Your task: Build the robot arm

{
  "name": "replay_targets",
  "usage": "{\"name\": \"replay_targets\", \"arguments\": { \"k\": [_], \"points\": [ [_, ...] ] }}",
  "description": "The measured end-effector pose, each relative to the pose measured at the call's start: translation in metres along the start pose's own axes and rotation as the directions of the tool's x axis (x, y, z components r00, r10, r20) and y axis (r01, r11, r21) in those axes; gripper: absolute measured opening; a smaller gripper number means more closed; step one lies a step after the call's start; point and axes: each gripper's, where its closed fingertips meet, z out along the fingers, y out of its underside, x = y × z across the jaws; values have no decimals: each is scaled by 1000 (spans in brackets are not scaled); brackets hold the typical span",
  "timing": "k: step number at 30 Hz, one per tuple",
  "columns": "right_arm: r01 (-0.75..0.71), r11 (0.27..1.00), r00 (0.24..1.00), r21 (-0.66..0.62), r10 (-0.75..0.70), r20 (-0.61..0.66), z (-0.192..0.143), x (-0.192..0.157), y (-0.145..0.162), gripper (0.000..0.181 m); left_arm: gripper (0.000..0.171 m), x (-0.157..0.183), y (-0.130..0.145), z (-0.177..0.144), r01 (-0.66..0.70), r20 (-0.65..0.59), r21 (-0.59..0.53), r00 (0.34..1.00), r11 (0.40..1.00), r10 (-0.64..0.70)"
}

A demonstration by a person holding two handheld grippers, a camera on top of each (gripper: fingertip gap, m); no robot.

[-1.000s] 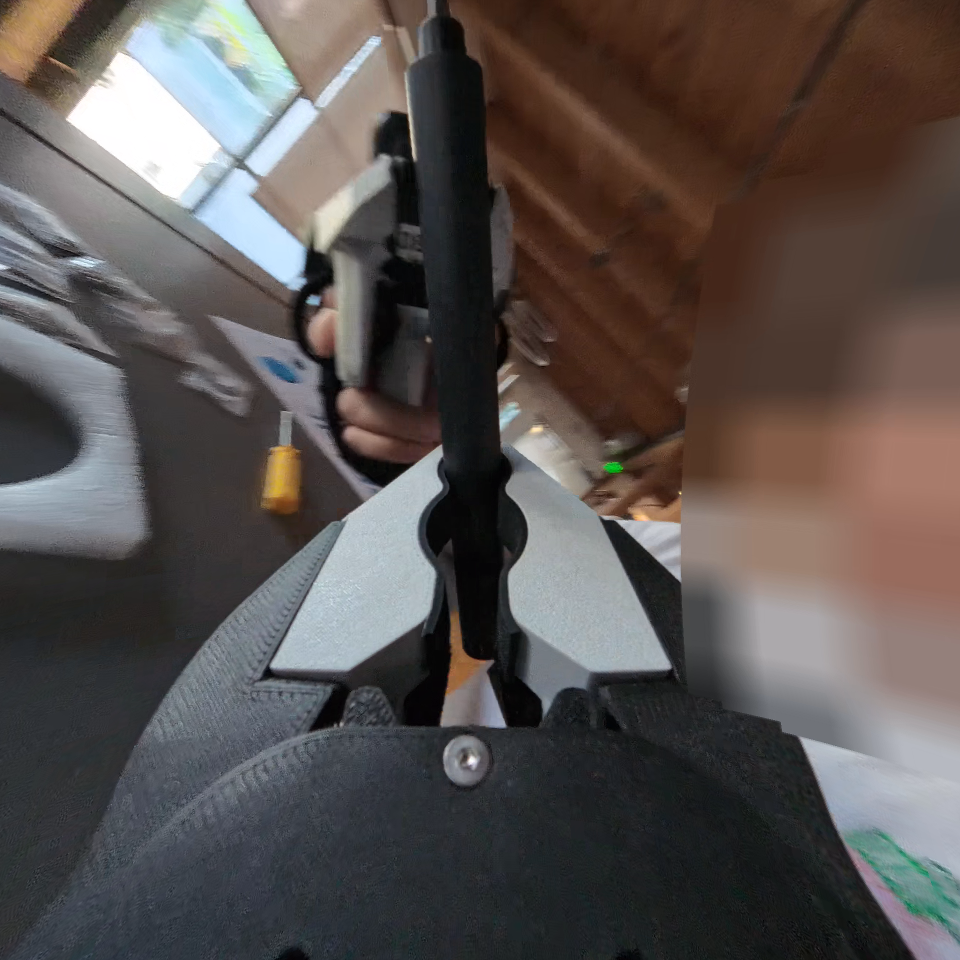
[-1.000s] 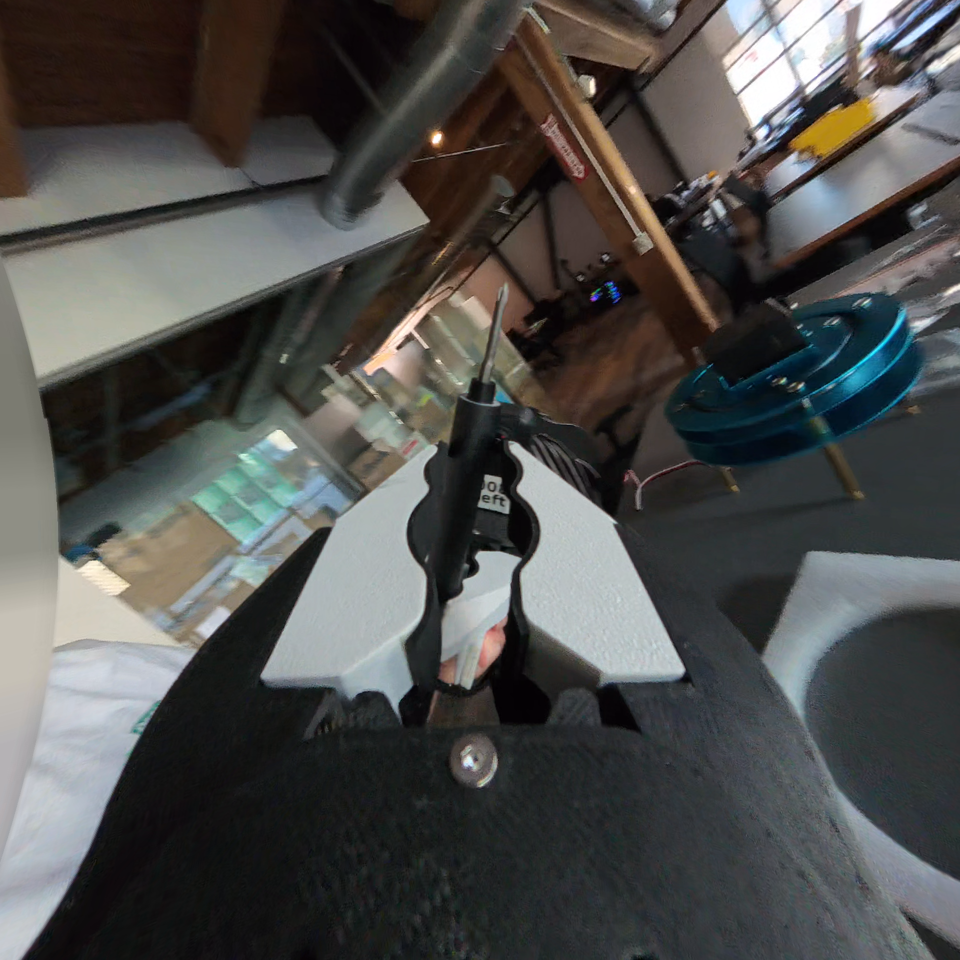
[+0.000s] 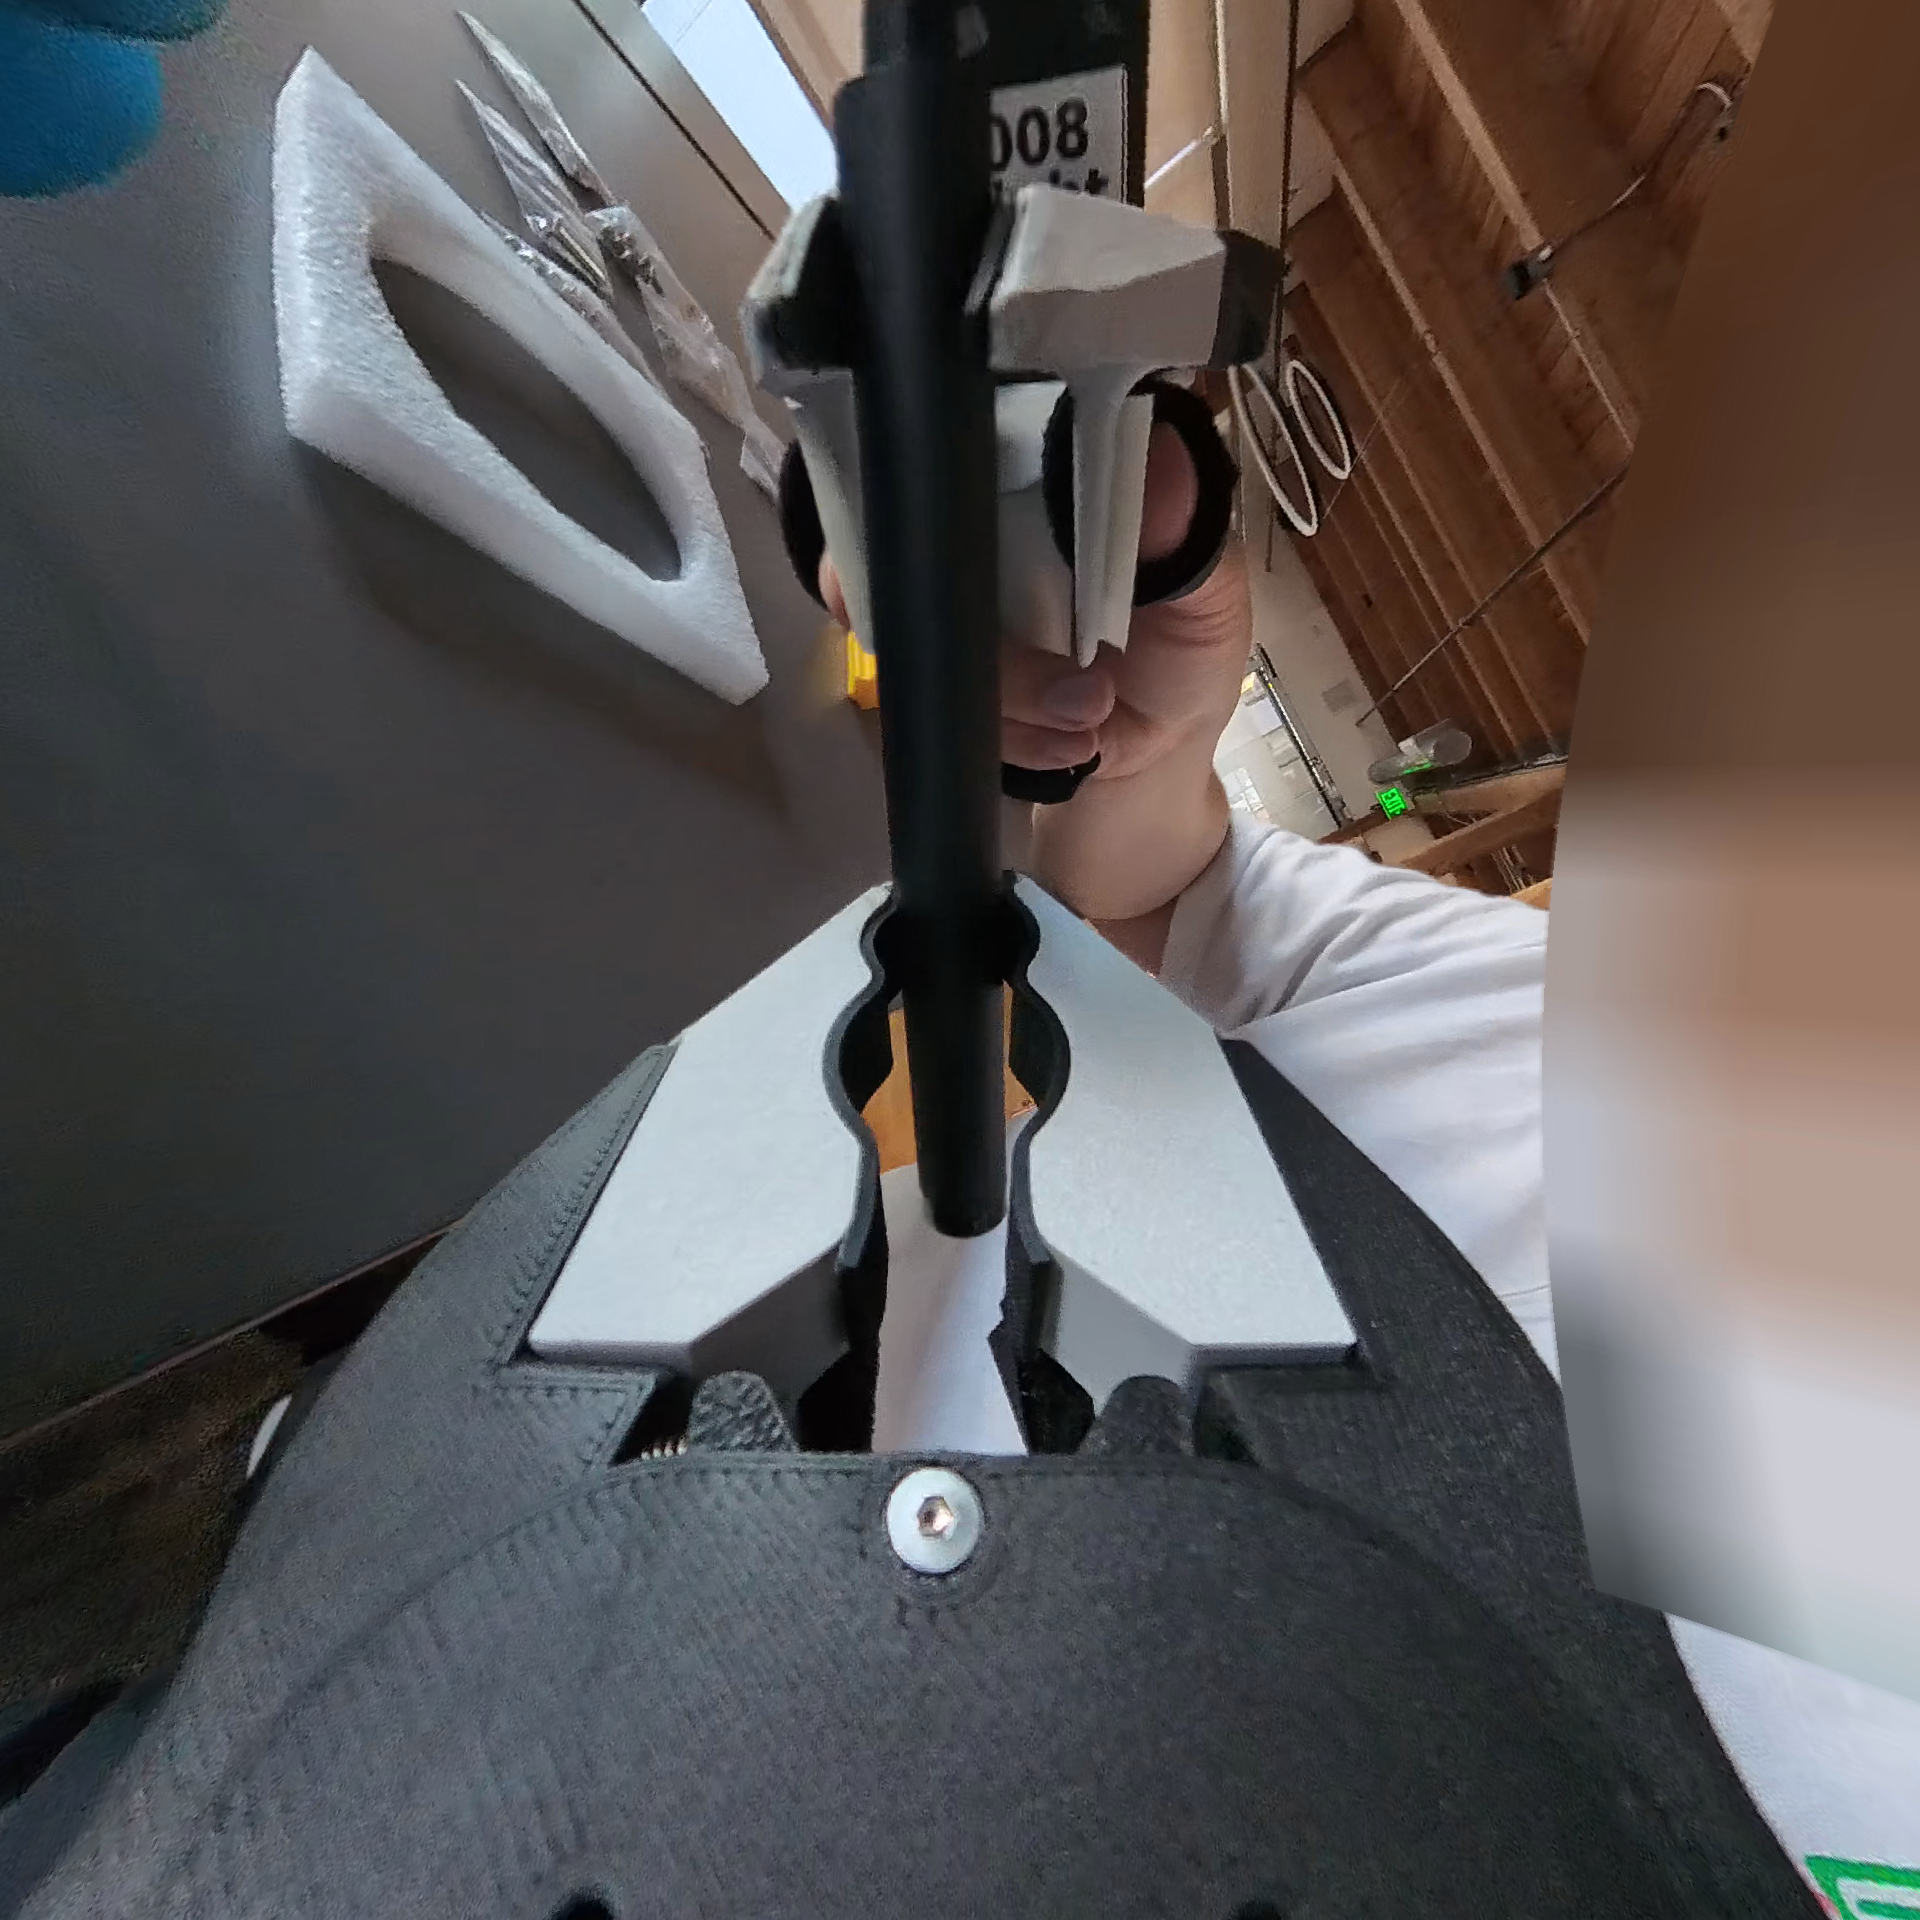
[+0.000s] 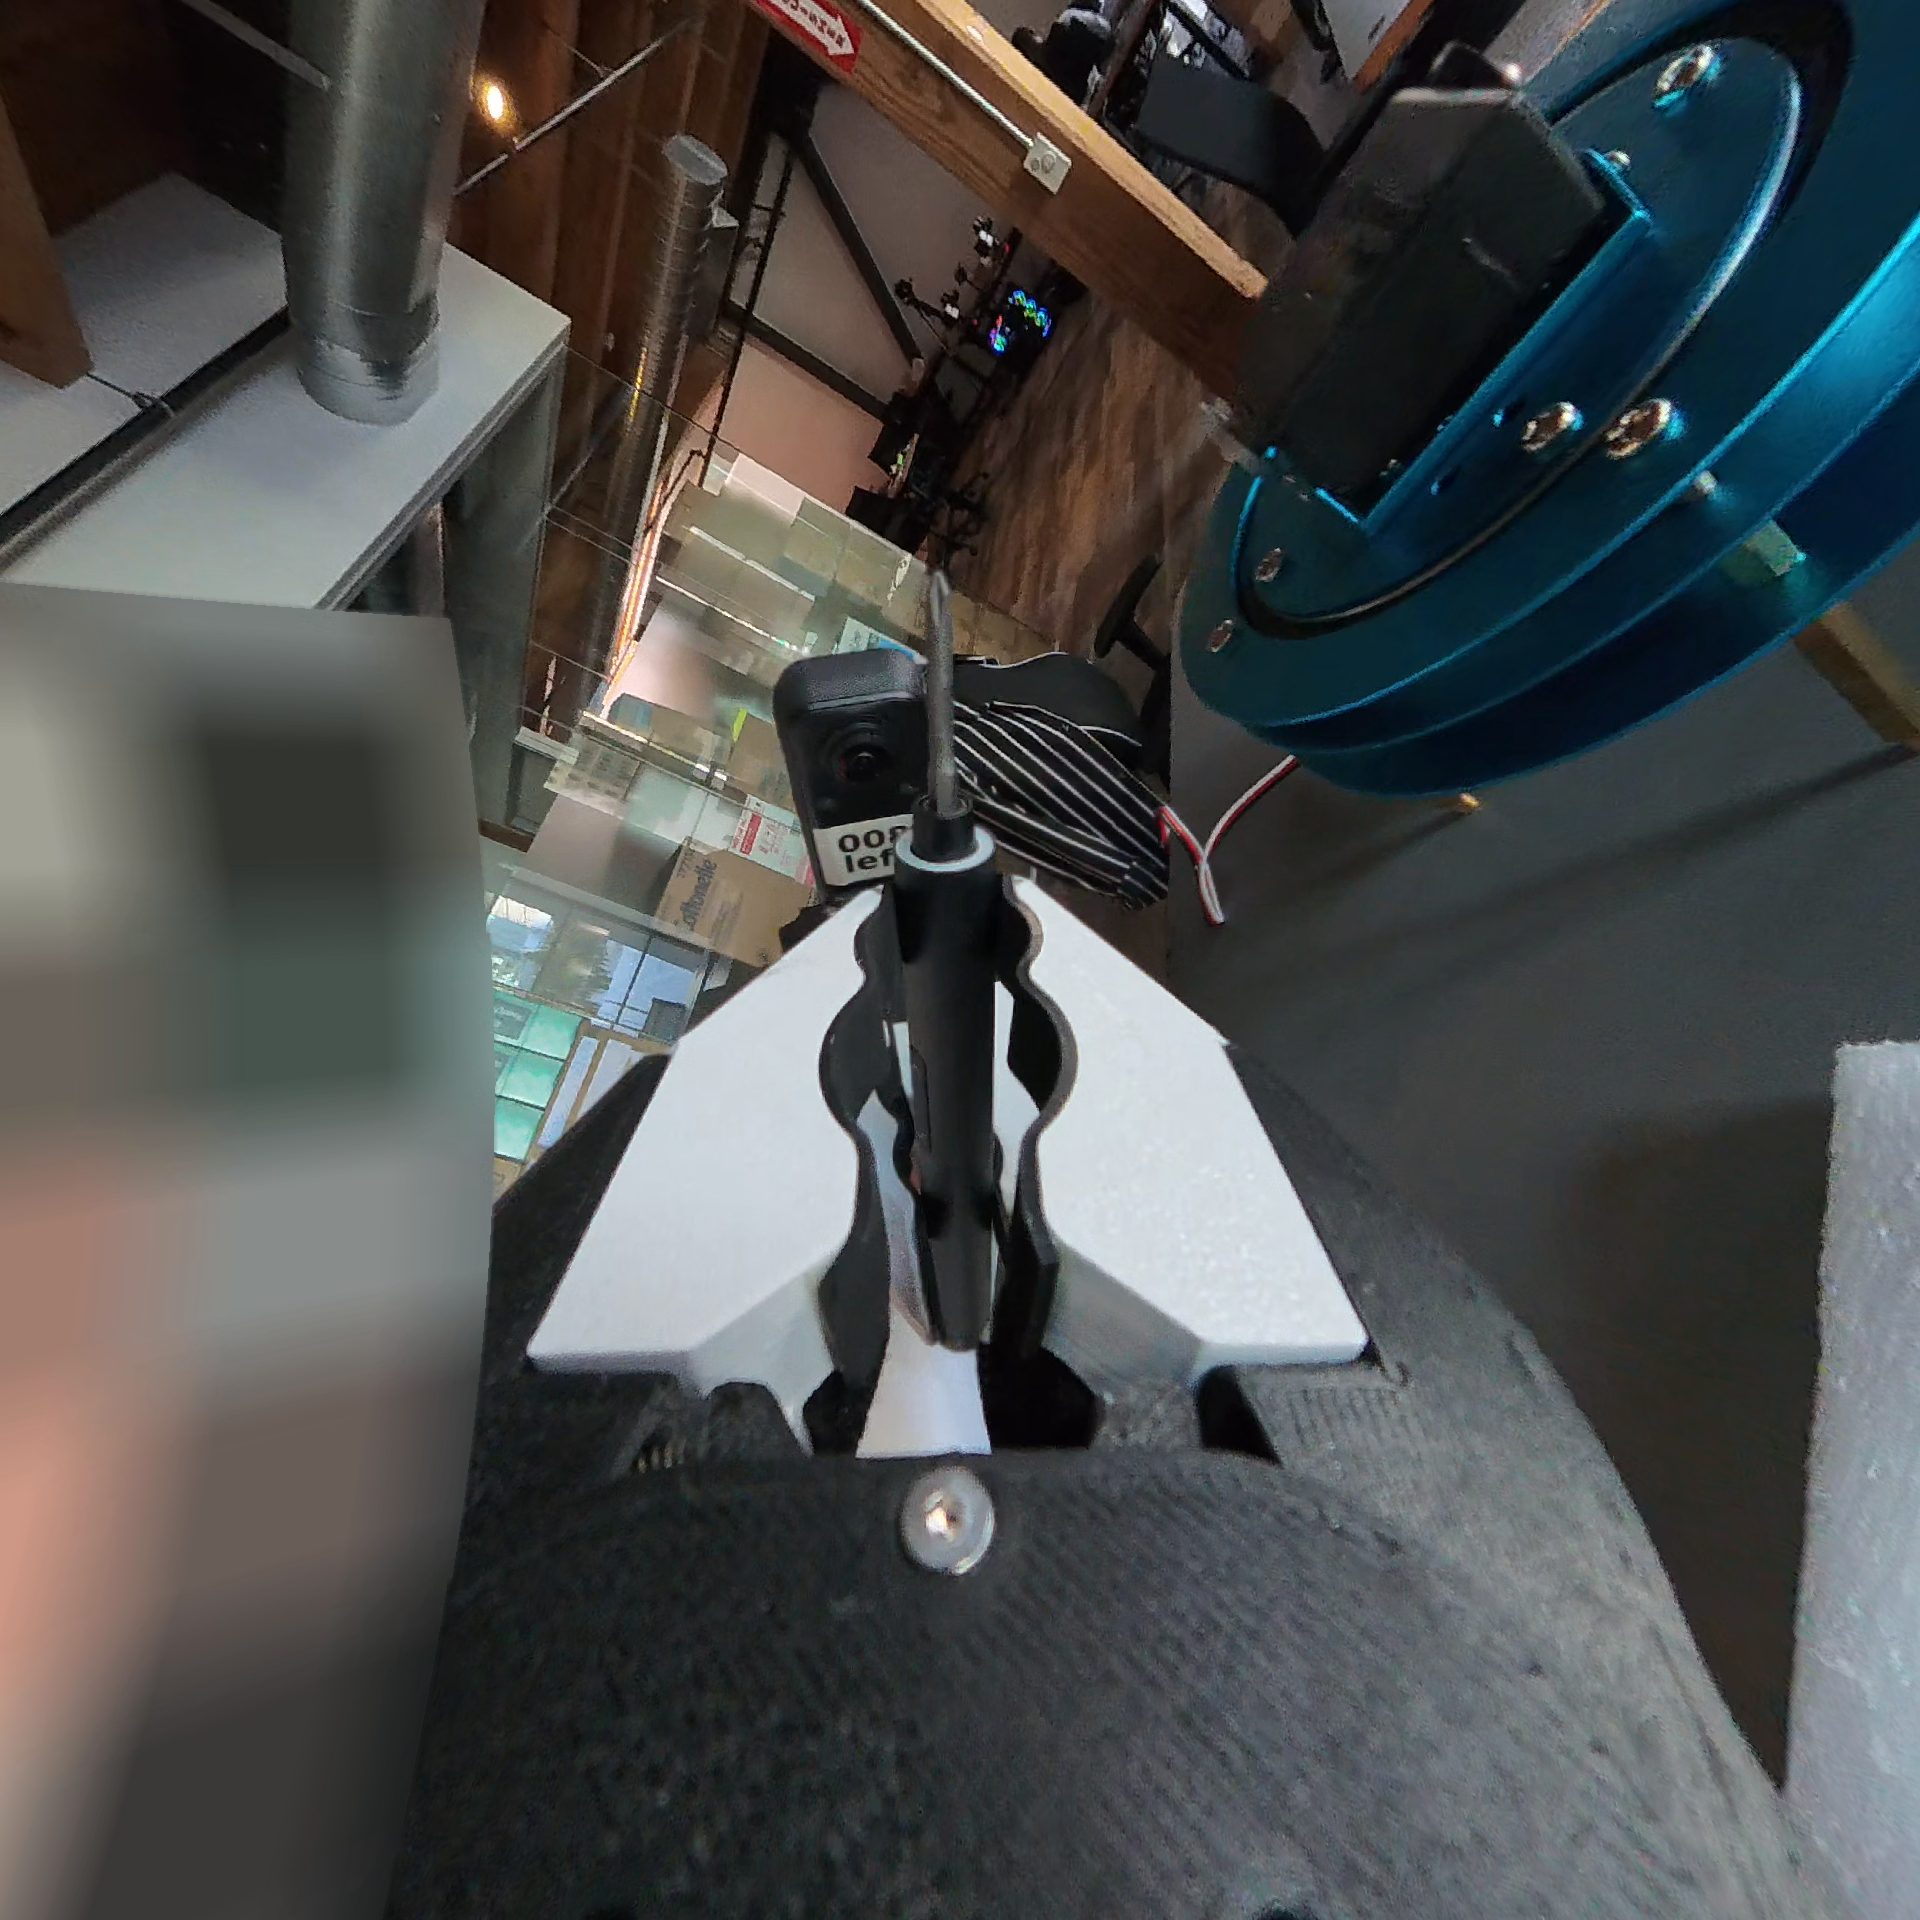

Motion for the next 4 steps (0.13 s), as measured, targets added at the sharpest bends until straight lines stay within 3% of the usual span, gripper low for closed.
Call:
{"name": "replay_targets", "arguments": {
  "k": [2,4],
  "points": [
    [10,1000,1000,-16,-10,11,4,1,1,16,15,3,0,4,34,-33,12,999,999,-33],
    [27,999,997,-38,-24,74,8,-7,3,16,15,16,-2,9,115,-153,51,983,992,-106]
  ]
}}
